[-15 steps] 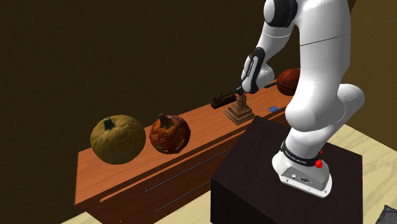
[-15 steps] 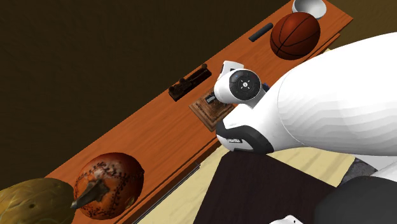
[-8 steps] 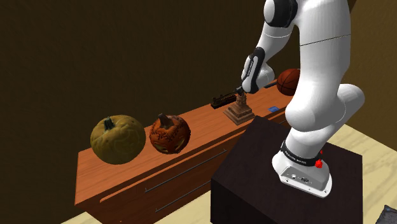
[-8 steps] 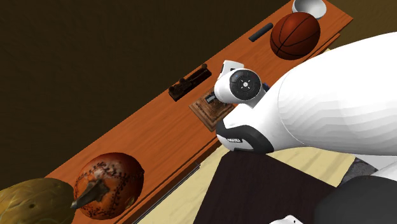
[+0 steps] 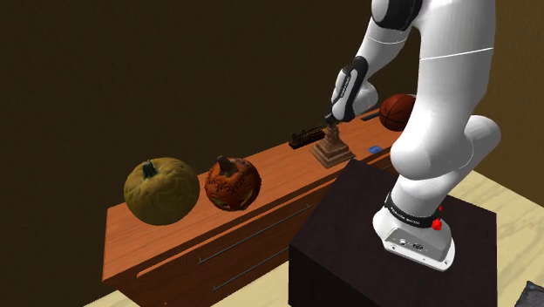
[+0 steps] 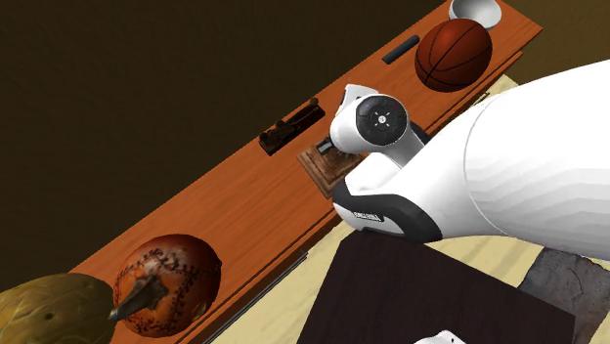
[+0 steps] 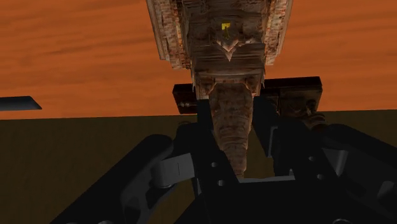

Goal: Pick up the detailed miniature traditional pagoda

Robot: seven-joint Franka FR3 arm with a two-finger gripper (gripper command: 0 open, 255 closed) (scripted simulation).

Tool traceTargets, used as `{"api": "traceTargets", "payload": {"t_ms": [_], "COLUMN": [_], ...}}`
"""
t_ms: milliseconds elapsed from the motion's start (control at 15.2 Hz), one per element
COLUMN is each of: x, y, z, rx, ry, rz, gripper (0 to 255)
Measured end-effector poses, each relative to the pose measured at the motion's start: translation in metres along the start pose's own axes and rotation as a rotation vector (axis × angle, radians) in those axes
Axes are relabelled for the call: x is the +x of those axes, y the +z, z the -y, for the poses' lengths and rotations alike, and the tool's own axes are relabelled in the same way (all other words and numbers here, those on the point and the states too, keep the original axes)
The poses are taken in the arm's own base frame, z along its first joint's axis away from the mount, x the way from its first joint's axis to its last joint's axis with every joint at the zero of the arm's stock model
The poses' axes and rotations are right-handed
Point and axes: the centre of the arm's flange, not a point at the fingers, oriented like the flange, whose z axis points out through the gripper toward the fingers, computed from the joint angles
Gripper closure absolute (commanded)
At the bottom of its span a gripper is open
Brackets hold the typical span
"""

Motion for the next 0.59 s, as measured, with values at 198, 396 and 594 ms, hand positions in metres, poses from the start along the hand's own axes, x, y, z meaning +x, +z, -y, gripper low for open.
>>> {"api": "traceTargets", "payload": {"t_ms": [198, 396, 594], "x": [0.006, 0.011, 0.017], "y": [-0.014, -0.03, -0.042], "z": [-0.003, -0.006, -0.007], "rx": [0.0, 0.0, 0.0], "ry": [0.0, 0.0, 0.0], "rz": [0.0, 0.0, 0.0], "gripper": [255, 255, 255]}}
